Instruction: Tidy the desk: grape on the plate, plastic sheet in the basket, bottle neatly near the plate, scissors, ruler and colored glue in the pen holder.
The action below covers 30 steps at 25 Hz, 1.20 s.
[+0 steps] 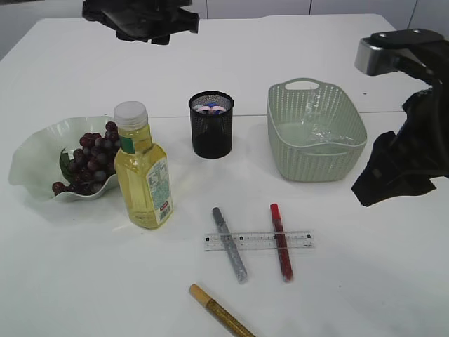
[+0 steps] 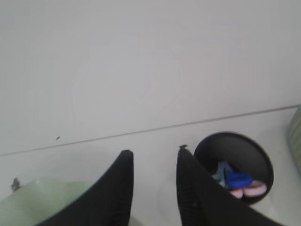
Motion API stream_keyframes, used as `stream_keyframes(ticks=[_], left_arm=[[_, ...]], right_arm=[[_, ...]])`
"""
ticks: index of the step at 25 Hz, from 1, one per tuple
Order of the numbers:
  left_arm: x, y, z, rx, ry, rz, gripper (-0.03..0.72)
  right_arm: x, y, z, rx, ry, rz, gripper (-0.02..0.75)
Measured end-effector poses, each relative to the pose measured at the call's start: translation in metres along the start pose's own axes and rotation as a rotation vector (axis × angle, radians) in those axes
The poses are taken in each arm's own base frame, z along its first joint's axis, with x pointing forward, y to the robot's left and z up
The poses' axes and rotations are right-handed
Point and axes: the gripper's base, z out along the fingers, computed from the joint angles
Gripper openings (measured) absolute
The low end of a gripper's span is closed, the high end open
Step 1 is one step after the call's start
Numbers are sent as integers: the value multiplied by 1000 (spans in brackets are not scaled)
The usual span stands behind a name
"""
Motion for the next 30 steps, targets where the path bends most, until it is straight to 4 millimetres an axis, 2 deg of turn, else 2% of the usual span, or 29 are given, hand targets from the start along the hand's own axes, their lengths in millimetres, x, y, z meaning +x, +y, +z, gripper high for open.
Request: stream_keyframes(ticks=[4, 11, 21, 25, 30], left_arm=[[2, 11, -20, -54, 124, 78, 237], [-7, 36, -71, -36, 260, 145, 238], [-15, 101, -107, -43, 372, 46, 241], [-1, 126, -130, -66, 381, 13, 244], [42, 157, -162, -98, 425, -49, 256]], right_arm=[[0, 0, 0, 0, 0, 0, 313], [-2, 0, -2, 0, -5, -3, 313], [-13, 3, -21, 1, -25, -25, 313], [-12, 2, -21, 6, -22, -28, 313], [-15, 13, -13, -6, 4, -115, 313]])
